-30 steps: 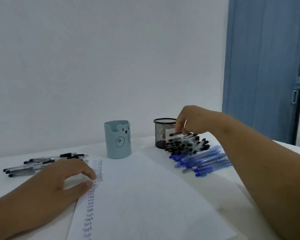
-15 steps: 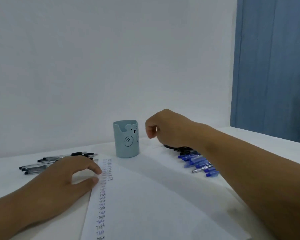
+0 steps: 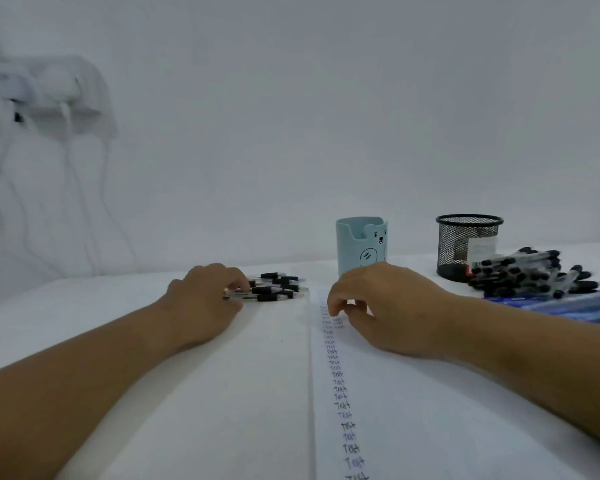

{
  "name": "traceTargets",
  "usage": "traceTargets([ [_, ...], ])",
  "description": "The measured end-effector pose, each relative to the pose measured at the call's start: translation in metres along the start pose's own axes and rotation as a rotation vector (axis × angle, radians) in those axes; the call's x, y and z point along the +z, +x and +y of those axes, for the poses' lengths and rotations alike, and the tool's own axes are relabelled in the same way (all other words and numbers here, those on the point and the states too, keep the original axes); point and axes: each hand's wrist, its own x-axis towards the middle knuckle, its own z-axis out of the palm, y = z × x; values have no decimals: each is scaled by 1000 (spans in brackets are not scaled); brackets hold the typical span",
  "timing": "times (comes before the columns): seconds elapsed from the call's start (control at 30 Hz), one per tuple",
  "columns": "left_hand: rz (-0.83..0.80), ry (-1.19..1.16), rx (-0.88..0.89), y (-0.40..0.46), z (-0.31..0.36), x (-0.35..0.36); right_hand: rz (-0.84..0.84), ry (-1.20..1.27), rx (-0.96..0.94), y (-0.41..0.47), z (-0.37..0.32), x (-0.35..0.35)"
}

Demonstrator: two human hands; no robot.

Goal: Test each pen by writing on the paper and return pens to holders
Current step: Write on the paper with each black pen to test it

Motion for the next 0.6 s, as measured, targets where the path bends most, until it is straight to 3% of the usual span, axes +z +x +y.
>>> traceTargets([
  [0.3, 82, -57, 40, -2, -1, -2, 38, 26, -2, 0, 5, 4],
  [0.6, 276, -223, 591, -10, 34, -2, 182, 6, 25, 3, -8, 2],
])
